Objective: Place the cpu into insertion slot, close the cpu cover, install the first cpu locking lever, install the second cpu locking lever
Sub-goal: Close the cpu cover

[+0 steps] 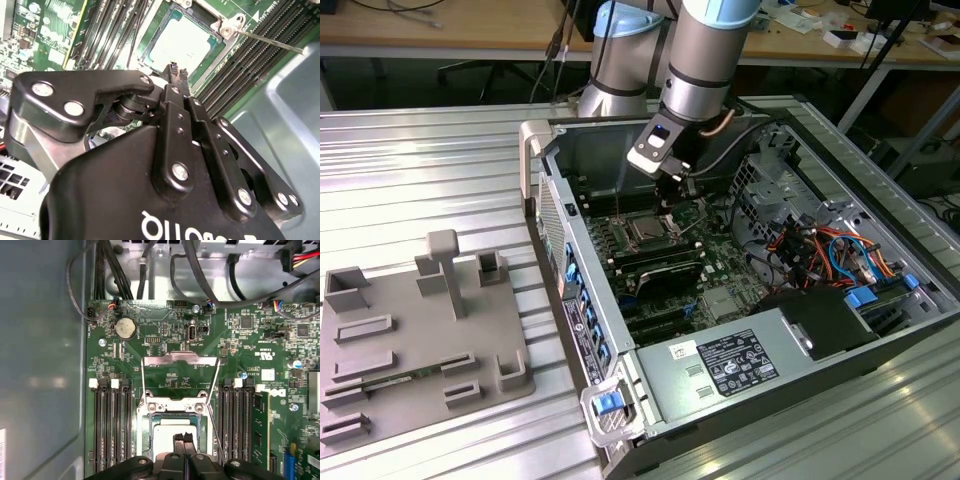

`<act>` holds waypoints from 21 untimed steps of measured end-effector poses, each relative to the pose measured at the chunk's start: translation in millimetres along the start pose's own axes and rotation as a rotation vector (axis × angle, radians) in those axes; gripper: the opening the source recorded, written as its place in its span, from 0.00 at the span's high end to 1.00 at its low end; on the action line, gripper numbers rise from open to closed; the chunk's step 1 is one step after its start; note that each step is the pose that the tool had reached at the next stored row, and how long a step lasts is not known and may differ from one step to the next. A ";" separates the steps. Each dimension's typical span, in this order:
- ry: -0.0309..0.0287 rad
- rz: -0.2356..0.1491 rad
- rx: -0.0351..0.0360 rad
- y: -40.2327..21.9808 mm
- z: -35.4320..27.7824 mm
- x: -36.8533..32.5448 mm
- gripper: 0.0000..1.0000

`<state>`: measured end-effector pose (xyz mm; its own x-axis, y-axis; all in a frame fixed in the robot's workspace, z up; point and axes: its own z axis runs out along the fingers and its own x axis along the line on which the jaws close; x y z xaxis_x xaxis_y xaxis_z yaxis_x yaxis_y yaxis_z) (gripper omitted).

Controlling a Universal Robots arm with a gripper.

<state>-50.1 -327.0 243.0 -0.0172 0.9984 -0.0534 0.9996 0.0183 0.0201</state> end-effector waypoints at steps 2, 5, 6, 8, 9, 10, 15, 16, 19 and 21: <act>0.0000 0.000 0.0000 1.2 -0.4 0.0 0.89; -0.0001 0.000 0.0002 10.4 -0.2 -0.2 0.89; 0.0000 0.000 0.0003 17.4 0.1 -0.3 0.89; 0.0000 0.000 0.0004 26.1 0.4 -0.3 0.89; -0.0001 0.000 0.0005 29.3 0.4 -0.5 0.89; -0.0003 0.000 0.0004 30.0 -0.2 -0.5 0.89; 0.0000 0.000 0.0004 33.0 -16.6 -1.0 0.89; -0.0001 0.000 0.0006 34.3 -17.9 -1.1 0.89; 0.0002 0.000 0.0026 46.4 -18.9 -1.3 0.89; 0.0000 0.000 0.0040 54.5 -19.0 -1.4 0.89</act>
<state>4.0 -326.4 263.1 -0.0175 0.9984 -0.0534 0.9997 0.0184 0.0161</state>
